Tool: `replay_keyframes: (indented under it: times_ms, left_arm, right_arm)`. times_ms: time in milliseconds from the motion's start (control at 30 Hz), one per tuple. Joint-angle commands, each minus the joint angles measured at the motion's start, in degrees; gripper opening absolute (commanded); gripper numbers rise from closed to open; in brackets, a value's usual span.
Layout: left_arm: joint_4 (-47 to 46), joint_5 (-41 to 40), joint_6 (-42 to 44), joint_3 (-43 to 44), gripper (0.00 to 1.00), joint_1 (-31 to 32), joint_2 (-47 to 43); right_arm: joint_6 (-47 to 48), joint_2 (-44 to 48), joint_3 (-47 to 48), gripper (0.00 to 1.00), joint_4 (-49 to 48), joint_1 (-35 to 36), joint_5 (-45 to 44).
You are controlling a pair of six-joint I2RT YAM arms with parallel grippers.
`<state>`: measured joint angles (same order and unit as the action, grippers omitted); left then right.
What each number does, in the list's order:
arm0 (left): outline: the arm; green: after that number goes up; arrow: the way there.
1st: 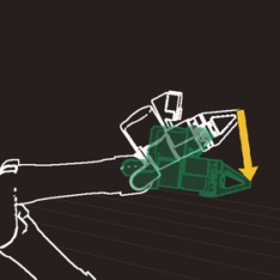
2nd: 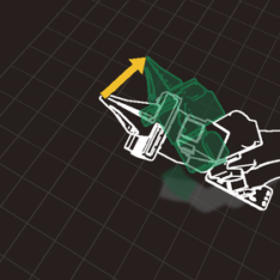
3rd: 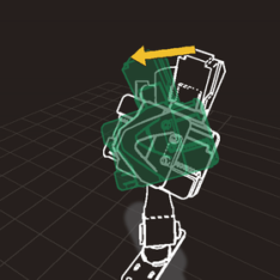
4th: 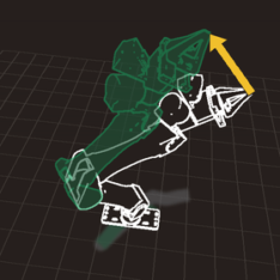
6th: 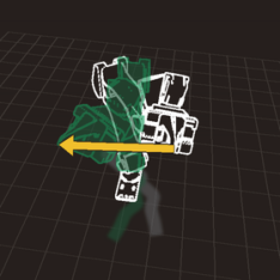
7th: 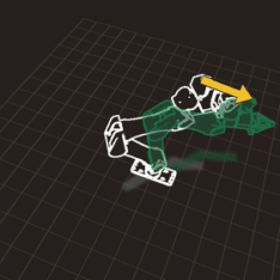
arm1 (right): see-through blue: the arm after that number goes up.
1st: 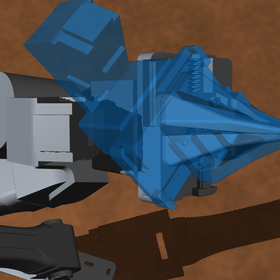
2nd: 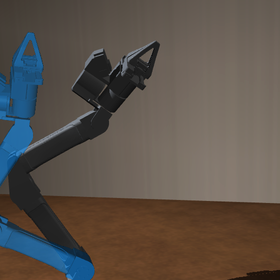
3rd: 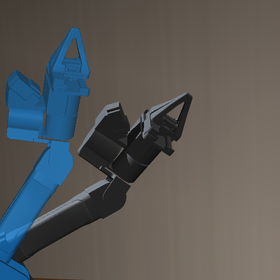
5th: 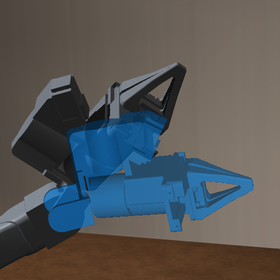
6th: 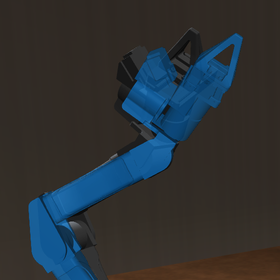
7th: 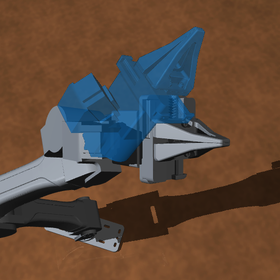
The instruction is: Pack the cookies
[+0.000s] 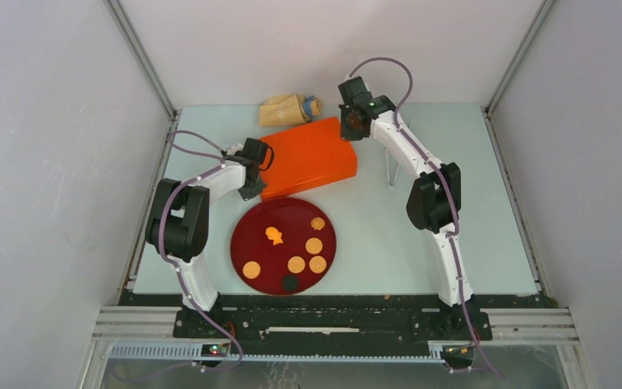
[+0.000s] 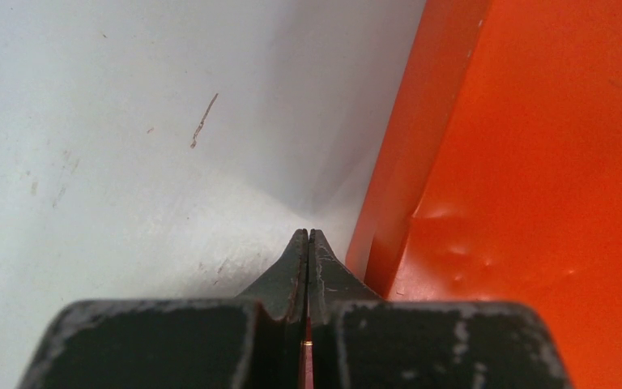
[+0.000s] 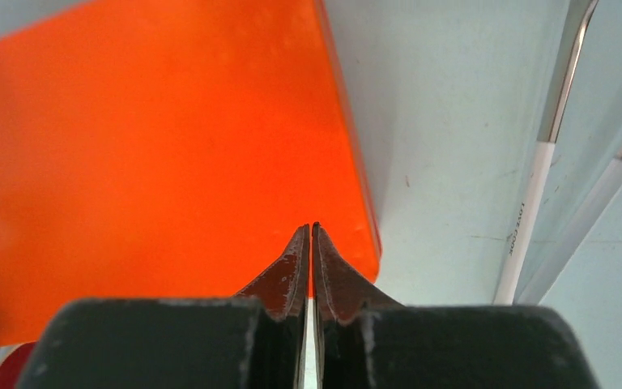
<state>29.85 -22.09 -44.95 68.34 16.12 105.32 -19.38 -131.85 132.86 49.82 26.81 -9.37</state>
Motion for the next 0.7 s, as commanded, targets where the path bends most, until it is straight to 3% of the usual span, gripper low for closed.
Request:
replay_keyframes:
  times_ms: [0, 367, 467, 567, 667]
  left_arm:
    - [-1.99, 0.32, 1.07, 0.88, 0.0, 0.49, -2.31]
    - [-2.8, 0.05, 1.94, -1.49, 0.0, 0.76, -5.56]
    - [-2.68, -0.37, 2.01, -2.48, 0.0, 0.78, -7.87]
    - [-2.86, -0.85, 2.44, -3.14, 0.0, 0.76, -9.82]
    - [-2.86, -1.19, 2.58, -3.46, 0.0, 0.76, -10.64]
  right_arm:
    - [-0.51, -3.83, 0.39, 0.09, 4.97, -1.52, 3.09]
    - [-0.99, -3.84, 1.86, 0.09, 5.71, -2.37, 5.25]
    - [-1.88, 1.28, -2.24, 0.05, 1.68, -2.25, 1.87]
    - [-0.87, 10.35, -11.39, 0.03, -9.3, -1.33, 1.13]
    - [0.62, 9.85, -5.94, 0.03, -6.47, -0.34, 0.97]
